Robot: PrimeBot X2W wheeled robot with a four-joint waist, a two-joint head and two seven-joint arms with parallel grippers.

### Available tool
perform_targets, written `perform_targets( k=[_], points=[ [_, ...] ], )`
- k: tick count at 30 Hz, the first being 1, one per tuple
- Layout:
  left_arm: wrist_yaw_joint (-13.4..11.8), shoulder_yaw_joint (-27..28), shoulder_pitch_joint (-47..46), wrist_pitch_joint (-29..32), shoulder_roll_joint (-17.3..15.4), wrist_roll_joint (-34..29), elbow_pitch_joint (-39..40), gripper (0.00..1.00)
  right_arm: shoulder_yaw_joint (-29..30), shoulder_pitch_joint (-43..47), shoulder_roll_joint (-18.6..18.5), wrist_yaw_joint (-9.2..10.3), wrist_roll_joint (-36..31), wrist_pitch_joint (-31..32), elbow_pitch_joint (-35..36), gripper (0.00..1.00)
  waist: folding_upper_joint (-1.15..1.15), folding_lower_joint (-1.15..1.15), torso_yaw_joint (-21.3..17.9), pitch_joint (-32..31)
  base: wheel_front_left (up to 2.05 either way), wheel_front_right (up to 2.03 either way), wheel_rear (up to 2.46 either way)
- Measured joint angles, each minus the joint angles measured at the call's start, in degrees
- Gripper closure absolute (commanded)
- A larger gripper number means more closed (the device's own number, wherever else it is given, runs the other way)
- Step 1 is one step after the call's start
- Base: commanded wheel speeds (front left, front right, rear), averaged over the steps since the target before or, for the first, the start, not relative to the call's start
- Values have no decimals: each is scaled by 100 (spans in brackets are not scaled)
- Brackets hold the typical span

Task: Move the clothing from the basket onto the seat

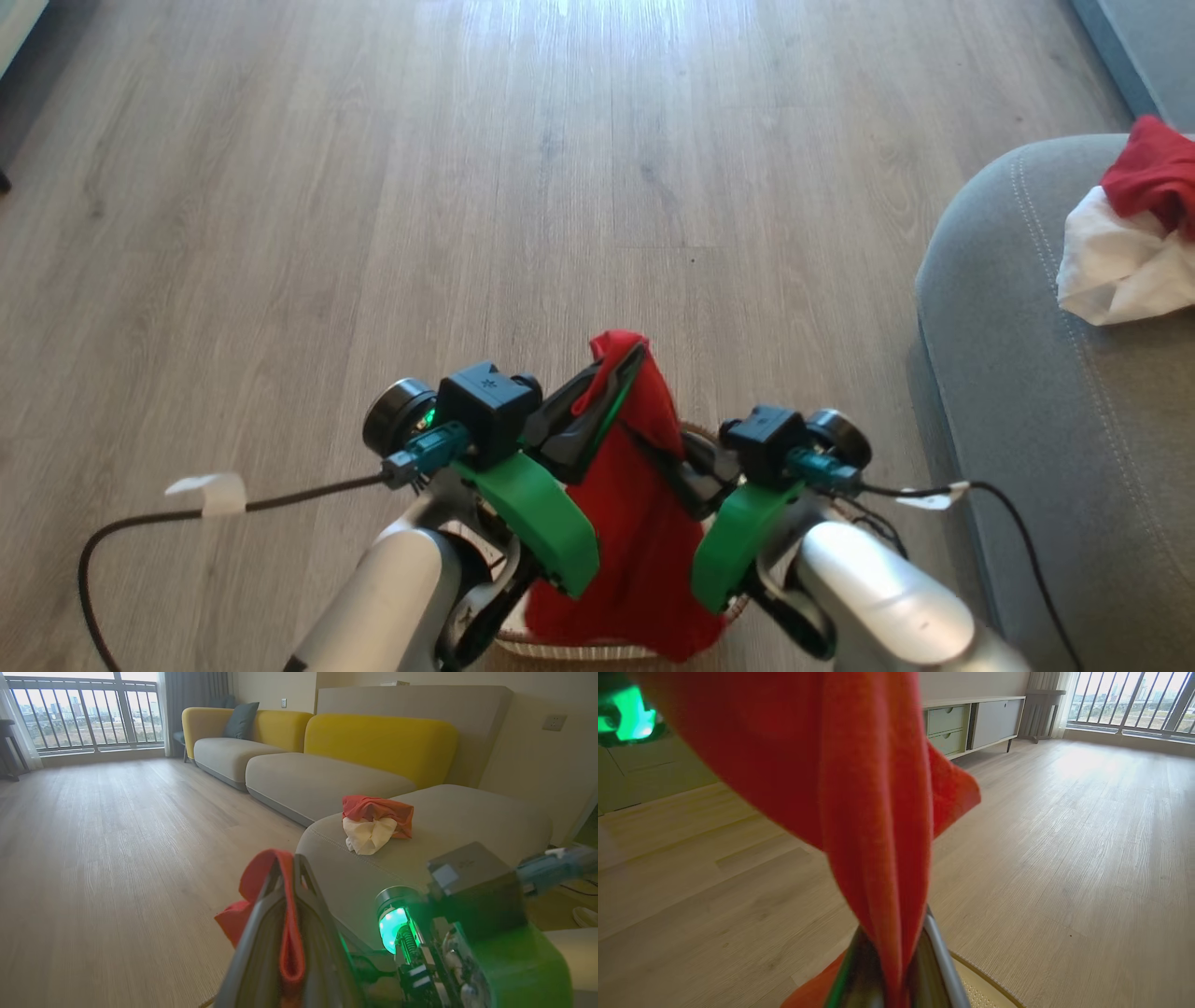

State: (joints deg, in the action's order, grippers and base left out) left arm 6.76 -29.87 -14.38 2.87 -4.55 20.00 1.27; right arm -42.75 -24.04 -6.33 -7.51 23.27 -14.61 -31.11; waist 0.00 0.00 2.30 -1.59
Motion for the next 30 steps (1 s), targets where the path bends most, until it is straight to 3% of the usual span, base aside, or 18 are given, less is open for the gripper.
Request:
perform_targets(
  k=[1, 13, 20, 30],
  points=[
    [-26, 15, 0, -21, 0, 3, -51, 0, 57, 0, -27, 0, 0, 0, 33, 100, 0, 0, -13, 3, 0, 0, 0],
    [-64, -177, 164, -1191, 20, -18, -1343, 0, 1037, 19, -694, 1, -105, 0, 554, 100, 0, 0, -566, 81, 0, 0, 0],
    [-38, -556, 234, -1601, 99, 179, -1902, 0, 1497, 54, -961, 0, -244, 0, 956, 100, 0, 0, -1236, 158, 0, 0, 0],
    [-92, -909, 16, -1708, 135, 424, -2069, 0, 1723, 275, -1112, 0, -305, 0, 1233, 100, 0, 0, -2285, 311, 0, 0, 0]
  ],
)
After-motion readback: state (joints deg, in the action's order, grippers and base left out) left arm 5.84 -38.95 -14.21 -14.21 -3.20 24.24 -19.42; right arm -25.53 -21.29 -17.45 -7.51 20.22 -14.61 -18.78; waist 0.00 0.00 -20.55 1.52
